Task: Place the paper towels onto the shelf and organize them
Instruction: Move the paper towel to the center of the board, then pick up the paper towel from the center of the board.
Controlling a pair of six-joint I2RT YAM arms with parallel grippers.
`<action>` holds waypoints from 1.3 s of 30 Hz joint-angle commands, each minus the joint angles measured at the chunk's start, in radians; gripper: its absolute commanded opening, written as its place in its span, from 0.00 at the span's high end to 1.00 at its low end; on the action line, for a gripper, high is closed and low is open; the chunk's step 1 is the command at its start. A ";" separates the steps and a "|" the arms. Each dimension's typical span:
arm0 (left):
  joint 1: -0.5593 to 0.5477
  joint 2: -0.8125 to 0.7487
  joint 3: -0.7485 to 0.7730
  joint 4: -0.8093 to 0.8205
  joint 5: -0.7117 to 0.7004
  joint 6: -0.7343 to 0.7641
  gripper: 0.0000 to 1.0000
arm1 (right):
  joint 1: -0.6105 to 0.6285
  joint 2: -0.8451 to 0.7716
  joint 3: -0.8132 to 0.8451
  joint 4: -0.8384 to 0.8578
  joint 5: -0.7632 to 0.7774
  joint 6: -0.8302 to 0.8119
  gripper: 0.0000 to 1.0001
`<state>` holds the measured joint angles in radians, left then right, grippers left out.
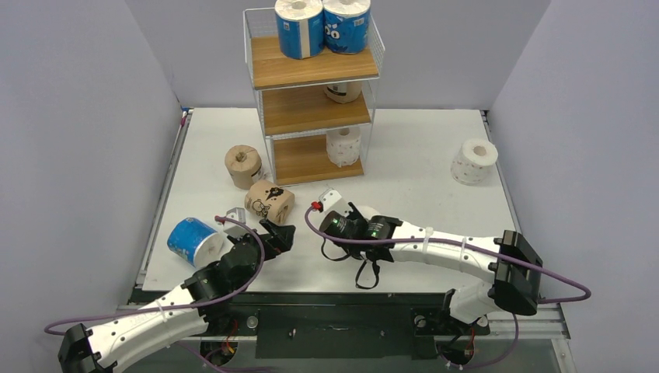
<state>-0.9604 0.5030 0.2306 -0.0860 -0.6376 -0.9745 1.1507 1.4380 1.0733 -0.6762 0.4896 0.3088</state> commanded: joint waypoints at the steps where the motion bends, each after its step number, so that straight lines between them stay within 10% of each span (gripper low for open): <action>1: 0.004 0.008 0.008 0.013 -0.034 0.001 0.04 | 0.008 0.015 0.033 0.040 0.014 -0.037 0.64; 24: 0.008 0.063 0.058 0.098 -0.071 0.168 0.04 | -0.069 -0.266 0.004 0.096 0.070 0.131 0.30; 31: 0.048 0.071 0.123 0.064 -0.088 0.109 0.04 | -0.450 -0.400 -0.219 0.289 -0.383 0.364 0.25; 39: 0.074 0.059 0.076 0.192 0.114 0.254 0.04 | -0.500 -0.401 -0.333 0.365 -0.587 0.371 0.26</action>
<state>-0.8936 0.5755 0.3096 0.0044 -0.6266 -0.8185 0.6552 1.0302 0.7490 -0.4026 0.0628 0.6456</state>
